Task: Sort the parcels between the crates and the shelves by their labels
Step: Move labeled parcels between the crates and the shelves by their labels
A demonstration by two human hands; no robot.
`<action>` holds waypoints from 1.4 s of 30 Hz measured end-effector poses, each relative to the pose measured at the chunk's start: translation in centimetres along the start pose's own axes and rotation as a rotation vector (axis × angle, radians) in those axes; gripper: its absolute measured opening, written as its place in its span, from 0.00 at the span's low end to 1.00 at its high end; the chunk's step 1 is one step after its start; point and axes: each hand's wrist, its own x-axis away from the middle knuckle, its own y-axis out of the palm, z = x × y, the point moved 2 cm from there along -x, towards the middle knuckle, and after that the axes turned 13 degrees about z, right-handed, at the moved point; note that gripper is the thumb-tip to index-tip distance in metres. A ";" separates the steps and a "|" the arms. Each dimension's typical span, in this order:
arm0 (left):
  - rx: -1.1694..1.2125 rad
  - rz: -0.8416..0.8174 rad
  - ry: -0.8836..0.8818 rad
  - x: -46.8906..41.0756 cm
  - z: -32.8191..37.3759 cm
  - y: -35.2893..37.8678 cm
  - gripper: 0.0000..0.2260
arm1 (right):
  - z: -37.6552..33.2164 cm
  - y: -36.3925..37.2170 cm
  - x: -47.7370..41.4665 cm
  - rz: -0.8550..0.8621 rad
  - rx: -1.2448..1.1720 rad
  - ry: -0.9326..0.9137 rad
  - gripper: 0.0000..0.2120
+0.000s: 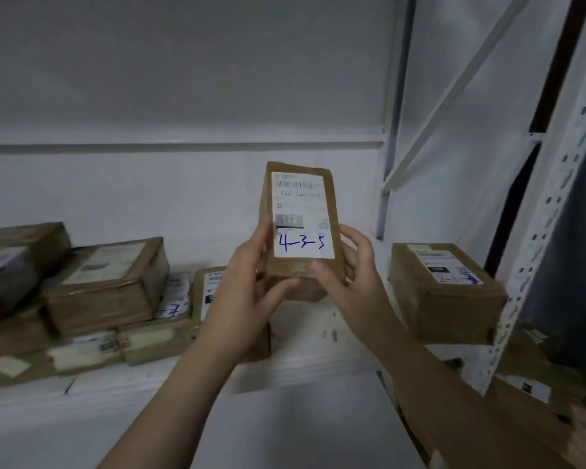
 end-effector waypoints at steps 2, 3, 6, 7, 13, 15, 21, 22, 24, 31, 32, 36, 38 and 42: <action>-0.222 0.072 0.084 0.0 -0.6 -2.5 0.25 | 0.4 2.8 0.3 -0.026 -0.031 0.009 0.20; -0.291 0.106 0.087 0.1 -0.9 -3.6 0.21 | 0.5 4.1 0.4 -0.055 -0.033 0.012 0.20; -0.403 0.175 0.084 0.4 -1.8 -6.1 0.16 | 0.8 7.5 0.8 -0.116 0.036 -0.029 0.22; -0.440 0.186 0.087 0.4 -2.0 -6.8 0.15 | 0.9 8.4 0.9 -0.120 0.068 -0.059 0.22; -0.606 0.101 0.039 0.3 -3.2 -9.2 0.16 | 1.5 11.5 1.8 -0.093 0.293 -0.194 0.23; -0.667 0.077 0.055 0.0 -3.2 -9.5 0.17 | 1.4 11.8 1.6 -0.081 0.347 -0.200 0.23; -0.859 -0.028 0.113 -0.9 -2.9 -9.4 0.21 | 1.8 11.9 1.1 -0.149 0.388 -0.054 0.36; -0.867 -0.031 0.116 -0.8 -2.7 -9.3 0.22 | 1.9 11.7 1.2 -0.142 0.370 -0.030 0.38; -0.838 -0.007 0.145 -0.5 -1.9 -9.1 0.21 | 2.1 10.7 1.3 -0.104 0.381 -0.016 0.37; -0.510 -0.076 0.366 1.6 0.2 -2.1 0.13 | 2.7 2.5 1.4 0.007 0.586 -0.127 0.23; -0.479 -0.140 0.367 2.1 0.1 -0.2 0.13 | 2.9 0.8 1.3 0.030 0.641 -0.142 0.20; -0.412 -0.358 0.210 3.6 -1.7 7.6 0.14 | 3.7 -6.8 0.5 0.149 0.846 -0.119 0.13; -0.357 -0.423 0.114 3.8 -2.6 11.3 0.15 | 4.1 -11.0 0.1 0.209 0.965 -0.081 0.11; -0.254 -0.480 -0.152 3.7 -3.1 17.6 0.17 | 4.4 -18.6 -0.3 0.258 1.200 0.024 0.17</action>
